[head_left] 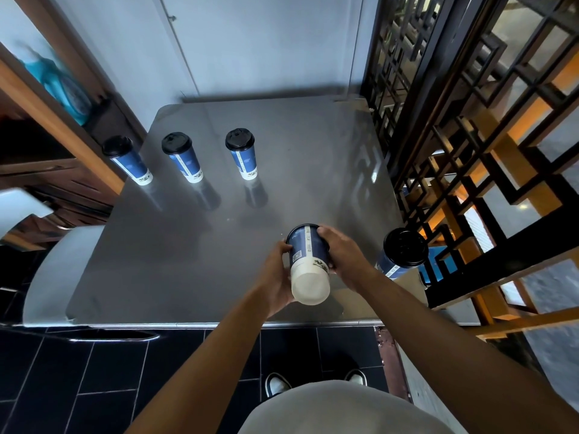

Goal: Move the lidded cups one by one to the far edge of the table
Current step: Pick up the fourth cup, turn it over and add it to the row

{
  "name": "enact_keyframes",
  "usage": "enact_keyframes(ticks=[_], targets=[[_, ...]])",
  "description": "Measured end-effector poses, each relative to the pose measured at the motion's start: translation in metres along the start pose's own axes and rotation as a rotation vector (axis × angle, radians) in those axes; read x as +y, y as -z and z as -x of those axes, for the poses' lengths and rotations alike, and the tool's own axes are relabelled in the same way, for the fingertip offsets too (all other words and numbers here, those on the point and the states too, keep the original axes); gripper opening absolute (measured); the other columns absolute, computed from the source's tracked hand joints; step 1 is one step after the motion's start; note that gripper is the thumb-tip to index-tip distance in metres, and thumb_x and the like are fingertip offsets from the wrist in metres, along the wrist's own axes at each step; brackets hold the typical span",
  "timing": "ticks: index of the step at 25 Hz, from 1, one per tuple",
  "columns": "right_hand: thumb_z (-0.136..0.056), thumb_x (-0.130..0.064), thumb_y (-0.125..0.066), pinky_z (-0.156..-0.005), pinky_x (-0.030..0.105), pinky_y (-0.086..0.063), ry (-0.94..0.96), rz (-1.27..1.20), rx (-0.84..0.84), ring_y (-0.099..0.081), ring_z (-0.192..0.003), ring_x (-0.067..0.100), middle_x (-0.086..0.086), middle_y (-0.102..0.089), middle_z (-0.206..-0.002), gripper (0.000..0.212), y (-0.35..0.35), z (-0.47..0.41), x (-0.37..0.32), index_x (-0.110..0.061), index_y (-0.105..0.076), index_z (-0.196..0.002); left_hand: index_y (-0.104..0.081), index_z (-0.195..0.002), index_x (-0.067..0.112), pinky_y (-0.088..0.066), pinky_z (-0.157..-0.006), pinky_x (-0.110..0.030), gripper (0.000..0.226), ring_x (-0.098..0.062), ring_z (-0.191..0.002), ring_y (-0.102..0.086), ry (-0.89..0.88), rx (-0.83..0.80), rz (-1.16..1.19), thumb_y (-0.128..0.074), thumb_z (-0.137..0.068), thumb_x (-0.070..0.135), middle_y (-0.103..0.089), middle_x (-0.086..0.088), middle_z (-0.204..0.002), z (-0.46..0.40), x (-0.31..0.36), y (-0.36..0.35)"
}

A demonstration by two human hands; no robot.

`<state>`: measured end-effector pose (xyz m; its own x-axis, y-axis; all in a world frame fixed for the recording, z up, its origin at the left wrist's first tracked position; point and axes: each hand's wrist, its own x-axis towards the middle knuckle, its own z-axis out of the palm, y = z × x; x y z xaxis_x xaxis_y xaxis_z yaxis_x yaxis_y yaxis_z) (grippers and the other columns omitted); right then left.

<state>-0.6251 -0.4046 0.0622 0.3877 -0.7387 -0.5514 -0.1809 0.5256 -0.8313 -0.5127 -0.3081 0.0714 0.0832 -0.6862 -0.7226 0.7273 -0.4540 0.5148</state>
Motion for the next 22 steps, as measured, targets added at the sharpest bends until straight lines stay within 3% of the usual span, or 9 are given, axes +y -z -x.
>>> enact_keyframes(ticks=[3, 5, 10, 15, 18, 20, 22], targets=[[-0.099, -0.04, -0.053, -0.051, 0.021, -0.046, 0.007, 0.02, 0.016, -0.061, -0.06, 0.006, -0.005, -0.07, -0.084, 0.022, -0.001, 0.0, 0.001, -0.026, -0.069, -0.098, -0.064, -0.119, 0.003, -0.06, -0.057, -0.035, 0.048, -0.032, -0.066, -0.072, -0.02, 0.024, 0.013, -0.043, -0.096, 0.04, -0.074, -0.019, -0.087, 0.004, 0.006, -0.011], [-0.098, -0.044, -0.051, -0.05, 0.021, -0.043, 0.024, 0.023, 0.002, -0.056, -0.049, 0.005, -0.003, -0.066, -0.075, 0.026, 0.0, -0.001, 0.003, -0.024, -0.068, -0.097, -0.06, -0.128, 0.001, -0.059, -0.054, -0.033, 0.05, -0.032, -0.068, -0.069, -0.064, 0.024, -0.008, -0.047, -0.098, 0.039, -0.07, -0.021, -0.092, 0.004, 0.007, -0.014], [-0.102, -0.039, -0.047, -0.046, 0.025, -0.035, 0.018, 0.017, -0.09, -0.048, -0.045, 0.016, 0.008, -0.052, -0.073, 0.03, 0.006, -0.001, 0.003, -0.012, -0.059, -0.108, -0.063, -0.098, 0.009, -0.052, -0.041, -0.026, 0.04, -0.024, -0.046, -0.066, 0.003, 0.016, 0.024, -0.047, -0.095, 0.045, -0.069, -0.01, -0.061, 0.003, 0.011, -0.007], [-0.102, -0.035, -0.048, -0.048, 0.026, -0.037, -0.035, -0.009, -0.062, -0.049, -0.042, 0.015, 0.008, -0.052, -0.066, 0.028, 0.001, -0.002, -0.001, -0.01, -0.058, -0.106, -0.061, -0.107, 0.012, -0.052, -0.044, -0.026, 0.039, -0.023, -0.047, -0.066, 0.01, 0.037, 0.035, -0.049, -0.094, 0.047, -0.07, -0.008, -0.064, 0.001, 0.011, -0.009], [-0.102, -0.039, -0.05, -0.059, 0.036, -0.05, -0.043, -0.03, -0.086, -0.06, -0.058, 0.023, 0.014, -0.063, -0.086, 0.038, 0.0, -0.004, 0.001, -0.005, -0.061, -0.114, -0.059, -0.134, 0.007, -0.058, -0.054, -0.03, 0.054, -0.025, -0.059, -0.07, -0.029, 0.022, 0.03, -0.053, -0.094, 0.043, -0.075, -0.013, -0.084, -0.001, 0.016, -0.005], [-0.097, -0.047, -0.058, -0.078, 0.047, -0.058, -0.074, -0.038, -0.16, -0.07, -0.082, 0.032, 0.013, -0.073, -0.104, 0.043, 0.003, -0.005, 0.005, -0.01, -0.065, -0.118, -0.04, -0.152, 0.009, -0.061, -0.073, -0.039, 0.069, -0.027, -0.078, -0.072, -0.118, 0.026, -0.085, -0.059, -0.095, 0.043, -0.072, -0.022, -0.116, -0.006, 0.016, 0.005], [-0.089, -0.051, -0.067, -0.09, 0.046, -0.059, -0.111, 0.01, -0.301, -0.074, -0.098, 0.033, 0.014, -0.077, -0.109, 0.053, 0.009, -0.005, 0.008, -0.009, -0.064, -0.121, -0.025, -0.157, 0.009, -0.059, -0.08, -0.046, 0.084, -0.028, -0.084, -0.072, -0.201, 0.061, -0.243, -0.068, -0.093, 0.042, -0.068, -0.024, -0.125, -0.009, 0.016, 0.019]])
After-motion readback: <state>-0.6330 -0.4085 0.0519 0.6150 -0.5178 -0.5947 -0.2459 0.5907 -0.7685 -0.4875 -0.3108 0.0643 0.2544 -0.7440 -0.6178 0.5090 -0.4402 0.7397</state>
